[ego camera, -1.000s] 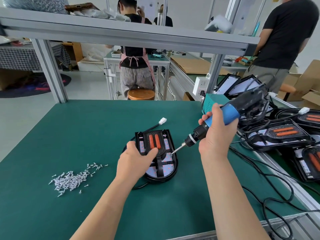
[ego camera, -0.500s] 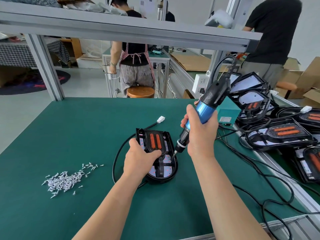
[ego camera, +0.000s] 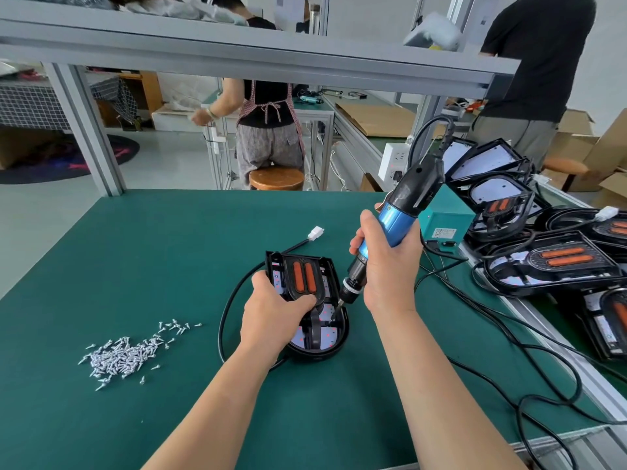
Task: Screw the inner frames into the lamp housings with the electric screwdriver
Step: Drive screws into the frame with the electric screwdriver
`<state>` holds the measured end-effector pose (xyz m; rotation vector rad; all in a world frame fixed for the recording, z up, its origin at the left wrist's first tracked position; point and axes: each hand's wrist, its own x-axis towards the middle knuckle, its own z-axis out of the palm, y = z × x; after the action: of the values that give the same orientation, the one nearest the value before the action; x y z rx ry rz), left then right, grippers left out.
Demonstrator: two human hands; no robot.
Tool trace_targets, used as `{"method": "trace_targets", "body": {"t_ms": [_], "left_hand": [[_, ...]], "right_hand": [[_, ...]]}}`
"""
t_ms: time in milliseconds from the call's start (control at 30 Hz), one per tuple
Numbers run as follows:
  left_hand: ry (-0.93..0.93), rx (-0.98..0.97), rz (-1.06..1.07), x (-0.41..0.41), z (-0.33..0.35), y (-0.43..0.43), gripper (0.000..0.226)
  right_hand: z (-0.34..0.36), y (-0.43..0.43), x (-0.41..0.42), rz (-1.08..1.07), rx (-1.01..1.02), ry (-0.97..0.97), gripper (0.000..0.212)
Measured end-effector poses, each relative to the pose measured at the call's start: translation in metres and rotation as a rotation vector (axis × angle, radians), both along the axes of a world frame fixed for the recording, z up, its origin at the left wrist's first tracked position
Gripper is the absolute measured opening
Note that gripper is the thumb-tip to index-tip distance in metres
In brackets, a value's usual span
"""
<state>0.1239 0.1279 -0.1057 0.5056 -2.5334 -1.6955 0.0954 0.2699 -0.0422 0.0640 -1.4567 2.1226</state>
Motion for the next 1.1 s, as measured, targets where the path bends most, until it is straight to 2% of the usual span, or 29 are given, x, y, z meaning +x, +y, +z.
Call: {"method": "trace_targets", "body": {"t_ms": [233, 600, 800, 900, 1100], "left_hand": [[0.007, -0.042, 0.011, 0.001, 0.002, 0.002, 0.051], [0.038, -0.071, 0.006, -0.002, -0.001, 0.006, 0.052], [0.010, -0.073, 0.021, 0.002, -0.004, 0.008, 0.052], [0.001, -0.072, 0.013, 0.002, 0.000, 0.008, 0.052], [-0.016, -0.089, -0.013, 0.004, 0.010, 0.010, 0.048]], "right_hand": [[-0.001, -0.007, -0.001, 0.025, 0.097, 0.007, 0.018], [-0.012, 0.000, -0.012, -0.113, 0.051, 0.010, 0.016], [-0.017, -0.002, -0.010, -0.021, 0.062, -0.045, 0.016], [-0.014, 0.001, -0.008, 0.018, 0.061, -0.067, 0.023], [-0.006, 0.012, 0.001, 0.098, -0.074, -0.063, 0.033]]}}
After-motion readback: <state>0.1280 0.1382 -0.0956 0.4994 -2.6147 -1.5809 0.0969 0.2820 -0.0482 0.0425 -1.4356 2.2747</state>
